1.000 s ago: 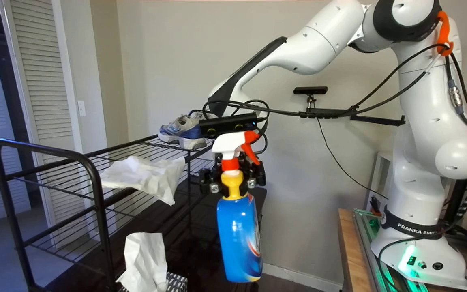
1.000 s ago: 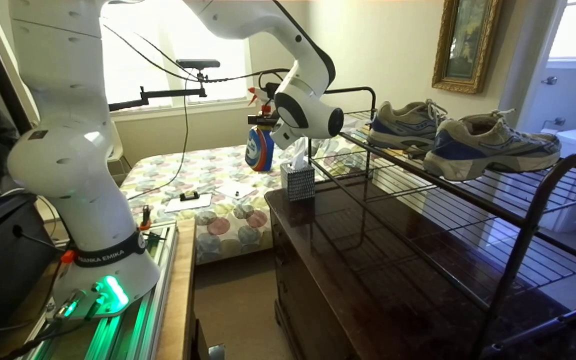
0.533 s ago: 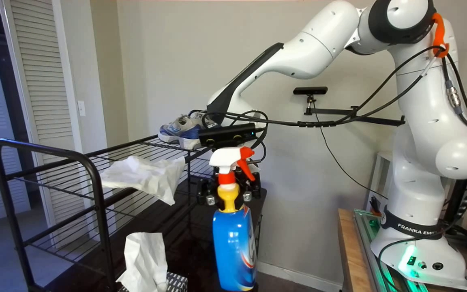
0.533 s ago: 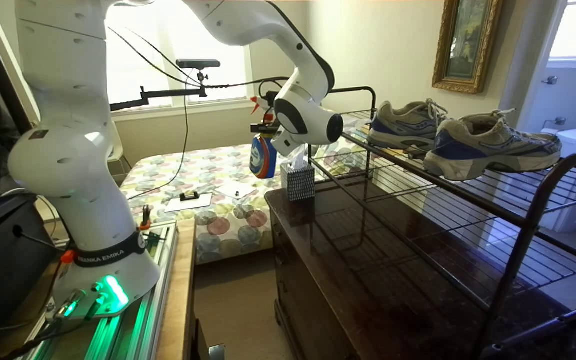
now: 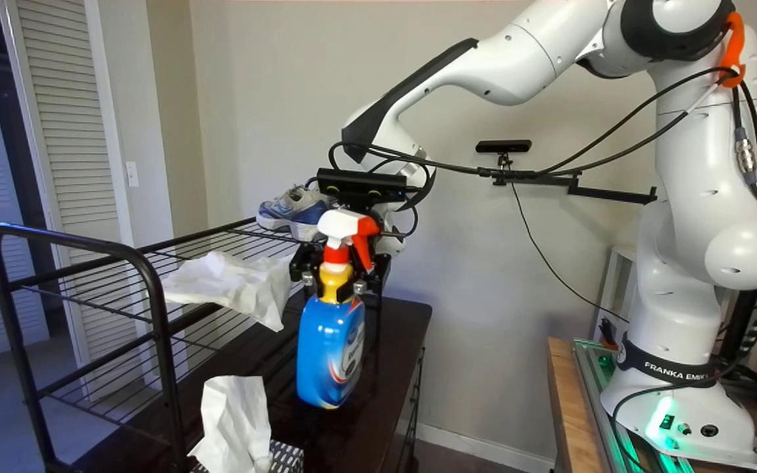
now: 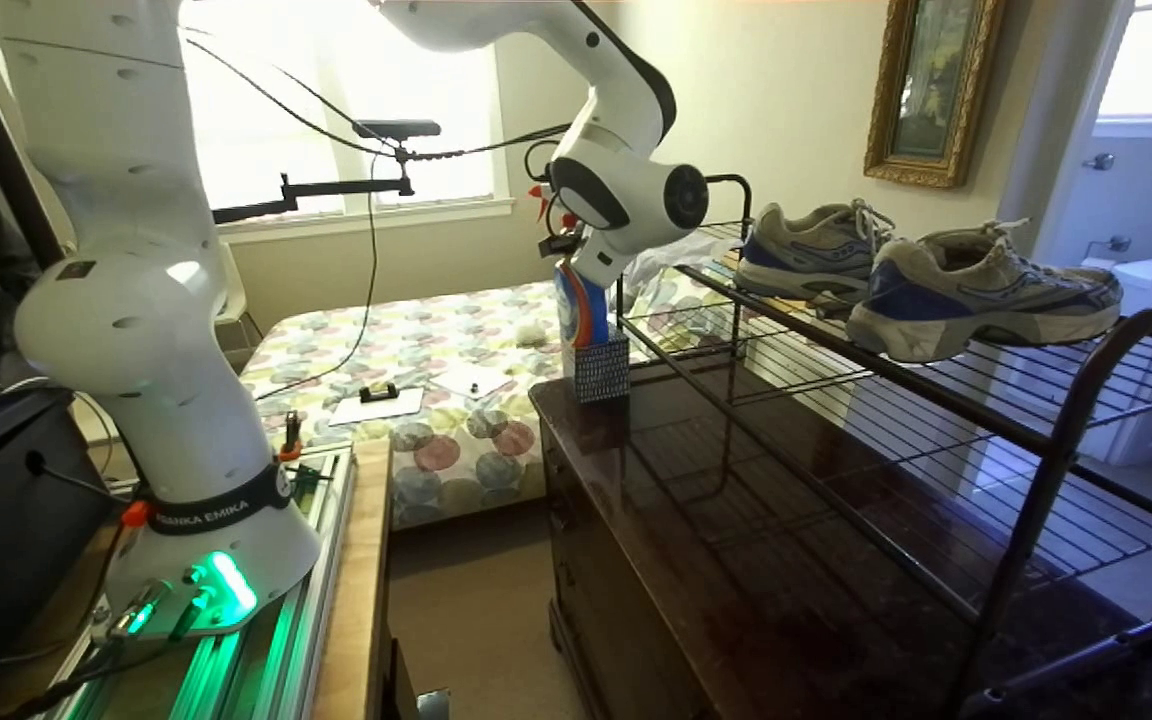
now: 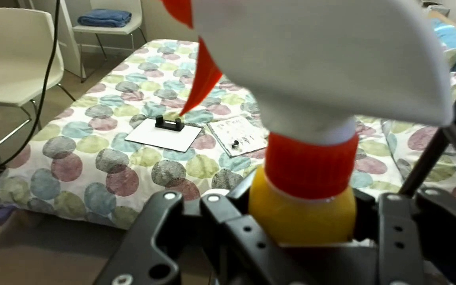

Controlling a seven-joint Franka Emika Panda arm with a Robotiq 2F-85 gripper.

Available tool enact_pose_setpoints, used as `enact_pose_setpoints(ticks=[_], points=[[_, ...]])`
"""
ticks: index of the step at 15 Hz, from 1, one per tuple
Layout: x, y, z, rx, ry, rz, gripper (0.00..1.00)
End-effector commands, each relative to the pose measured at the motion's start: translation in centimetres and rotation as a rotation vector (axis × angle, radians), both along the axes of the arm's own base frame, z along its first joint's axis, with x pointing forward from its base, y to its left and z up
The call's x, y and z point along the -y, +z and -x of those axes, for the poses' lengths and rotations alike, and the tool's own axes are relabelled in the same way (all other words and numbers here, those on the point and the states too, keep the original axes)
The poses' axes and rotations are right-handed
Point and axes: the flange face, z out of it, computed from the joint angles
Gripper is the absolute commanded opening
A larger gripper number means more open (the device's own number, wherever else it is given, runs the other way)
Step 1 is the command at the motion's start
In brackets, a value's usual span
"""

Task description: Put the blue bottle on the top rack

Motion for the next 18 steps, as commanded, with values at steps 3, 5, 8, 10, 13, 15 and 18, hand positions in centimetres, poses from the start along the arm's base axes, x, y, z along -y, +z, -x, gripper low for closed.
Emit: enact_pose_setpoints(ticks=[3, 5, 8, 10, 13, 15, 18], points=[[1.8, 8.7, -1.7, -0.020, -0.078, -0.003, 0.08], [2.2, 10.5, -2.4, -0.063, -0.112, 0.011, 0.08], [3.0, 12.7, -4.0, -0.104, -0.179, -0.004, 0.08], [3.7, 13.9, -5.1, -0.100, -0.217, -0.036, 0.08], [4.8, 15.4, -6.0, -0.092, -0.253, -0.070, 0.08], [5.2, 16.5, -6.3, -0.077, -0.278, -0.087, 0.08], [5.3, 18.4, -6.8, -0.038, -0.315, -0.101, 0.08]])
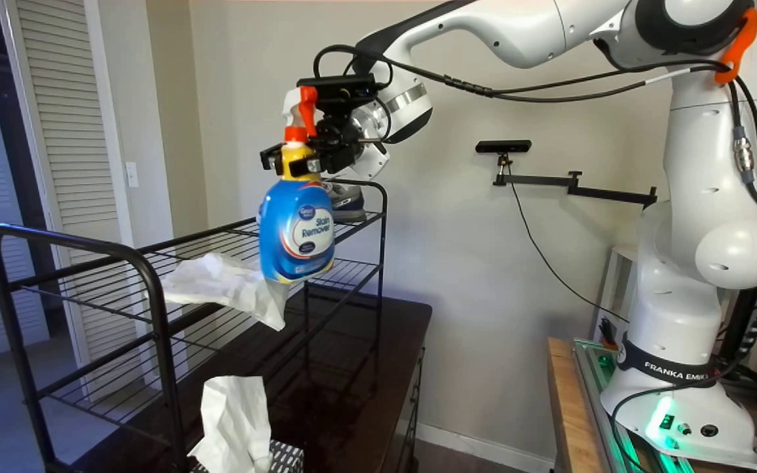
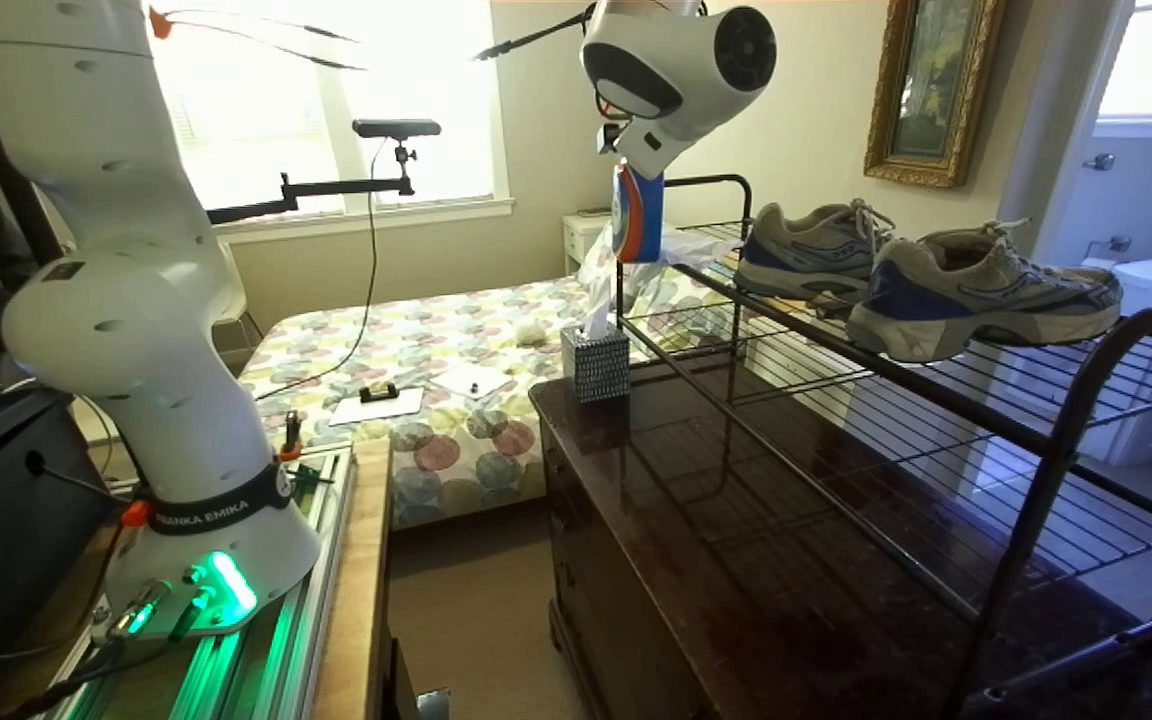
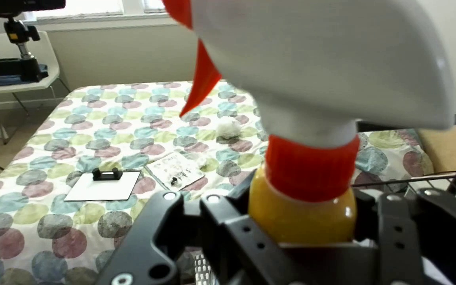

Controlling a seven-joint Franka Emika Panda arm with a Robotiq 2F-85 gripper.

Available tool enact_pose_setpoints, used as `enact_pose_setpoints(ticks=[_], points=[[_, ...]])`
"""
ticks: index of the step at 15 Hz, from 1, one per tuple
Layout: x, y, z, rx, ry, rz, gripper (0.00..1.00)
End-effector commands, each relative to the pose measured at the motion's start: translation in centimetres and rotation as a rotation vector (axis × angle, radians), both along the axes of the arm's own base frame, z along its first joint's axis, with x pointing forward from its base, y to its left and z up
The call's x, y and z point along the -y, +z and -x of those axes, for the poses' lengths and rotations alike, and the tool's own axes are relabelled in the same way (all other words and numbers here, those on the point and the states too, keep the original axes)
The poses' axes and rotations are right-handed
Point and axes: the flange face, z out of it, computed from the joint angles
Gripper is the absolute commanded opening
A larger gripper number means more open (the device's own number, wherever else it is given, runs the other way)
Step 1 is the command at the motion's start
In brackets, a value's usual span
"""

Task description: Put the blue bottle on the top rack

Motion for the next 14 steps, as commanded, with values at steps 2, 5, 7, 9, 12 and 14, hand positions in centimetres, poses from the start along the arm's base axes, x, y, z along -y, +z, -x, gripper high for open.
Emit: enact_pose_setpoints(ticks=[2, 5, 7, 9, 12, 14], points=[[-0.3, 5.3, -1.2, 0.063, -0.070, -0.060, 0.08], [0.2, 2.6, -1.2, 0.054, -0.042, -0.019, 0.31], [0.2, 2.7, -1.2, 0.057, -0.043, -0.021, 0.31], [-0.7, 1.6, -1.8, 0.070, -0.070, -0.010, 0.08], [-0.6, 0.4, -3.6, 0.110, -0.169, 0.042, 0.08], [-0.6, 1.6, -4.5, 0.148, -0.221, 0.041, 0.08]])
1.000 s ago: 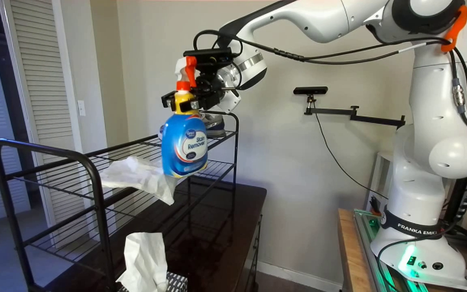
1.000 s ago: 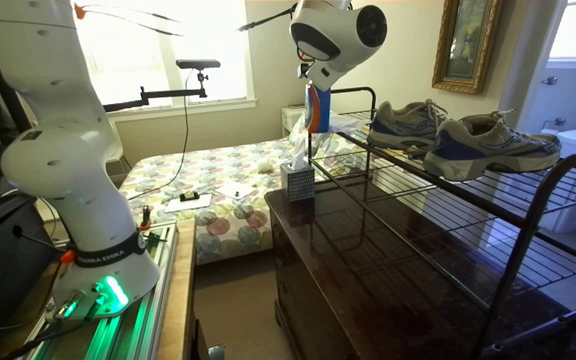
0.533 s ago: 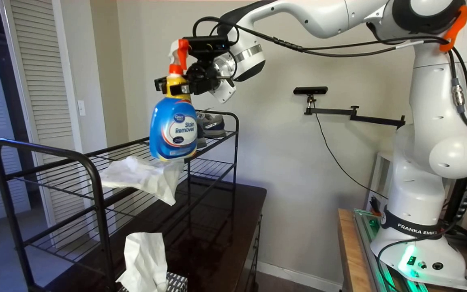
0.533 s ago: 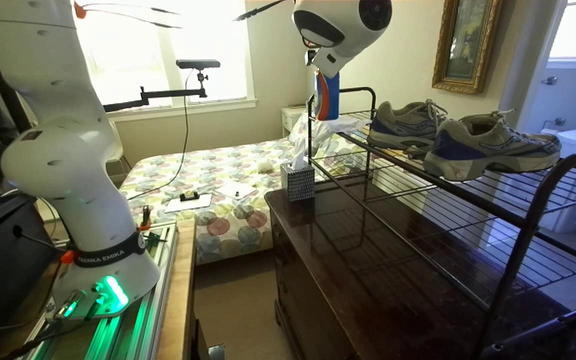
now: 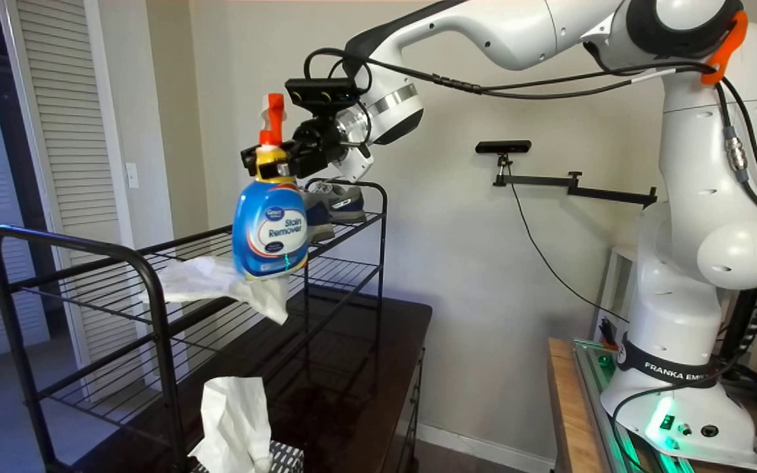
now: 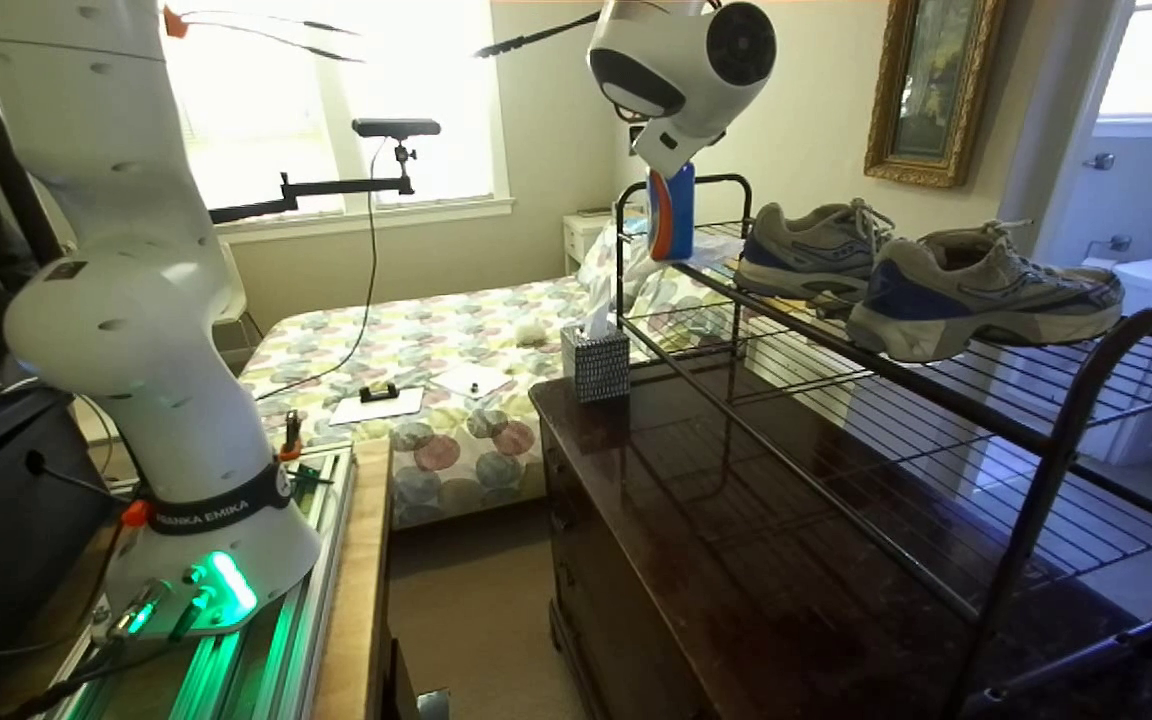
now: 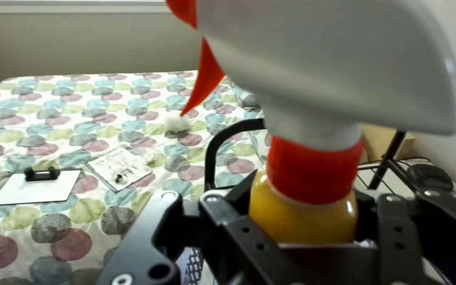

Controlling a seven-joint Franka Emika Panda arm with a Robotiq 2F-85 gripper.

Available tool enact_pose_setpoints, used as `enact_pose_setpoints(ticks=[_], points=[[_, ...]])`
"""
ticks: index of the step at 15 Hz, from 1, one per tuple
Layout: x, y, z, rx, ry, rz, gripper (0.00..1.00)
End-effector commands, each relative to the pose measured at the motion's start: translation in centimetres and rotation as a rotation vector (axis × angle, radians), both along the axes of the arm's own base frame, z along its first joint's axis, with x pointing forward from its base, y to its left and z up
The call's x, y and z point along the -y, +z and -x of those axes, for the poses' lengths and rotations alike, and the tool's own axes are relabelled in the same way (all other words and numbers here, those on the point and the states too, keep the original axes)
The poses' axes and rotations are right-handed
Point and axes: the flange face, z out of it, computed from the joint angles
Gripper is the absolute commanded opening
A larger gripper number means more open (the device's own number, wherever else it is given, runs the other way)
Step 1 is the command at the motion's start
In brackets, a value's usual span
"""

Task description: Put the blue bottle on the top rack

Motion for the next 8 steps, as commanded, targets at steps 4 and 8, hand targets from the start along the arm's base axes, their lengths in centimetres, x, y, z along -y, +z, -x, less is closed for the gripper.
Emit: enact_pose_setpoints(ticks=[4, 8], points=[[0.3, 3.5, -3.2, 0.106, -0.155, 0.049, 0.08], [1.3, 3.9, -4.8, 0.131, -0.241, 0.049, 0.08]])
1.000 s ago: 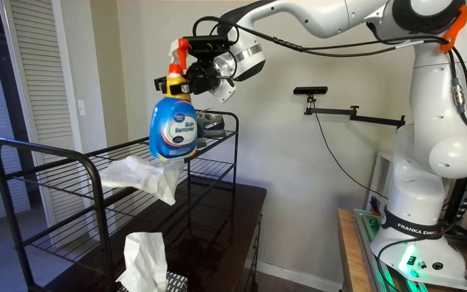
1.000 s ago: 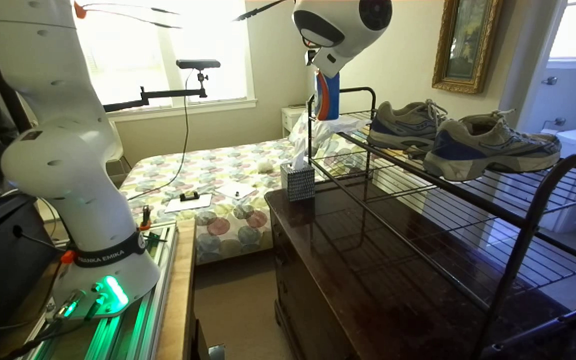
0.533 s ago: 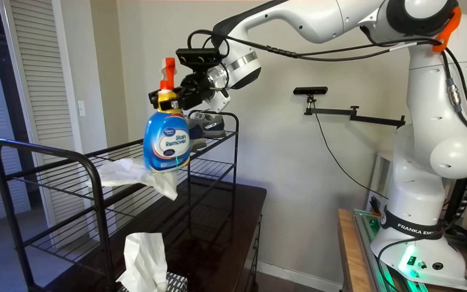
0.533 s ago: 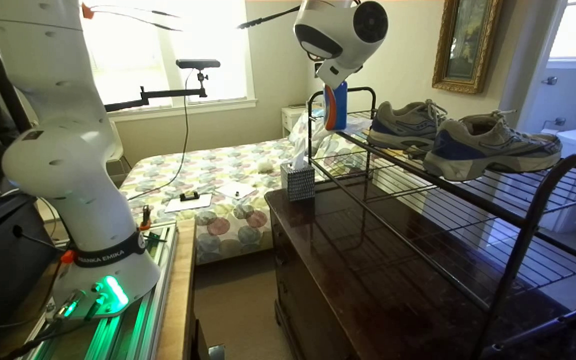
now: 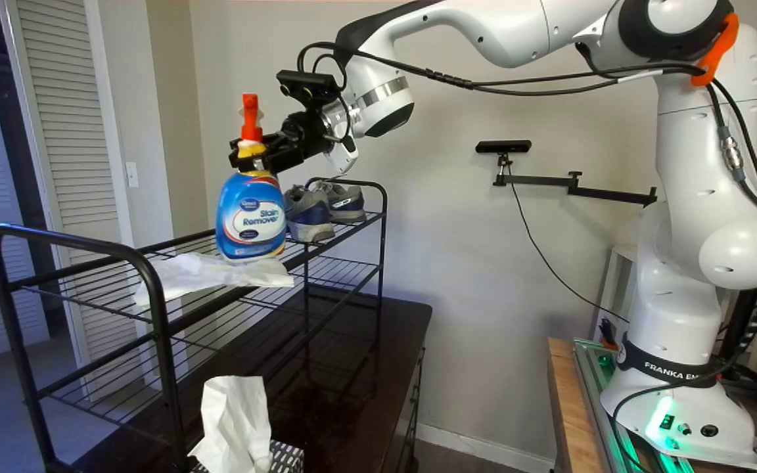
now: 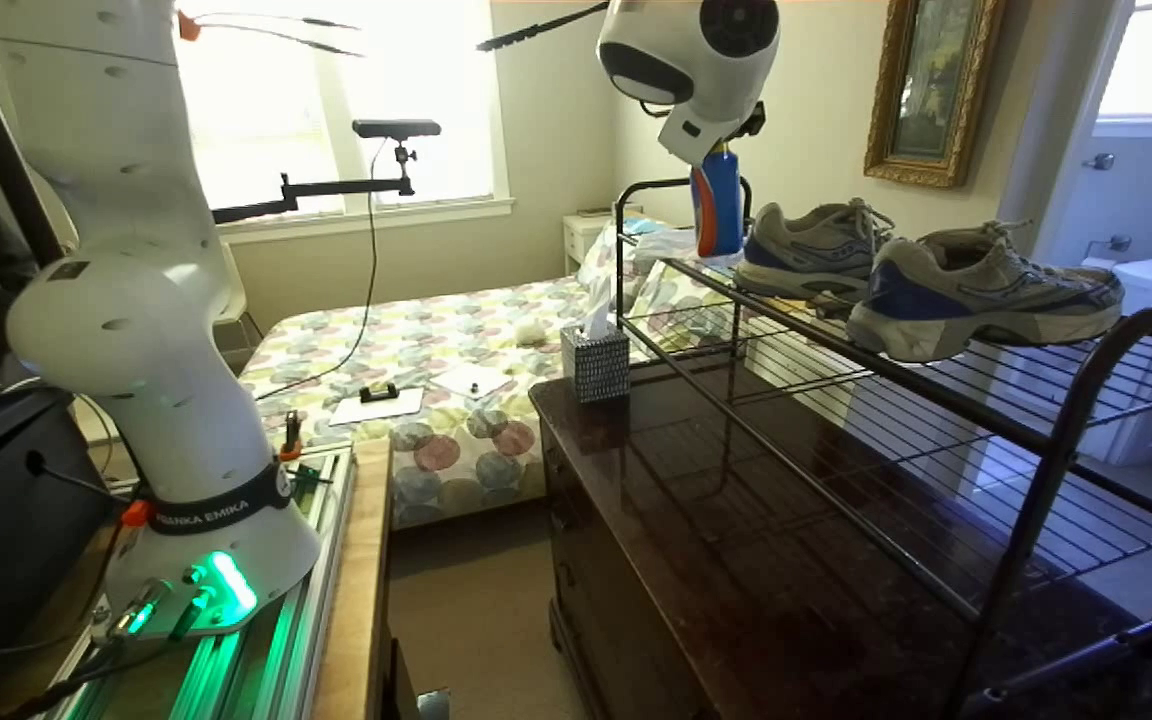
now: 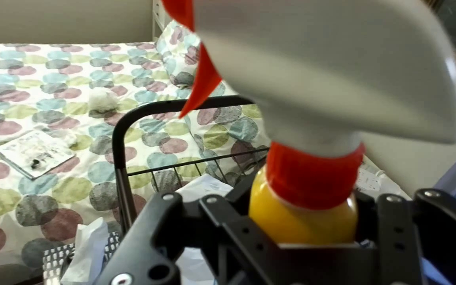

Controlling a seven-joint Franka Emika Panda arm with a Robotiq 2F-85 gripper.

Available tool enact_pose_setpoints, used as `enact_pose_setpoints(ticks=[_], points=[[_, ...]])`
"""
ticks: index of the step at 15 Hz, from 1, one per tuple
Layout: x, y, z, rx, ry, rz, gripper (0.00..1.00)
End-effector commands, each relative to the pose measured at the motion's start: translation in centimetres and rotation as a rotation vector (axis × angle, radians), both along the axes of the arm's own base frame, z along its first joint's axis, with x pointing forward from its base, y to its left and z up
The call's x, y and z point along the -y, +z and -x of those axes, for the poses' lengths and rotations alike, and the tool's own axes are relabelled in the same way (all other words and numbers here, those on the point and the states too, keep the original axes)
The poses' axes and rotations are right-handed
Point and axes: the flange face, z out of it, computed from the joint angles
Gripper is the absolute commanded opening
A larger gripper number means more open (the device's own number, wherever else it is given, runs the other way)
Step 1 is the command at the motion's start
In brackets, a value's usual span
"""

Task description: Put the blue bottle on the top rack

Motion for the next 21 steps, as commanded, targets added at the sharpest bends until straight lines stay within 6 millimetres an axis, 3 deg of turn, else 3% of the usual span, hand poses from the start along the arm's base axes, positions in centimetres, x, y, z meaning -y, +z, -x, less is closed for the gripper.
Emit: enact_pose_setpoints(ticks=[1, 7, 13, 14, 15, 21], points=[[0.2, 2.5, -2.2, 0.051, -0.083, -0.034, 0.08], [2.0, 1.7, -4.8, 0.008, -0.217, -0.070, 0.08], [2.4, 0.6, -6.5, -0.065, -0.269, -0.130, 0.08], [2.4, 0.4, -6.7, -0.074, -0.274, -0.133, 0.40], [2.4, 0.5, -6.8, -0.078, -0.279, -0.133, 0.58], [2.1, 3.4, -6.9, -0.056, -0.272, -0.139, 0.98]])
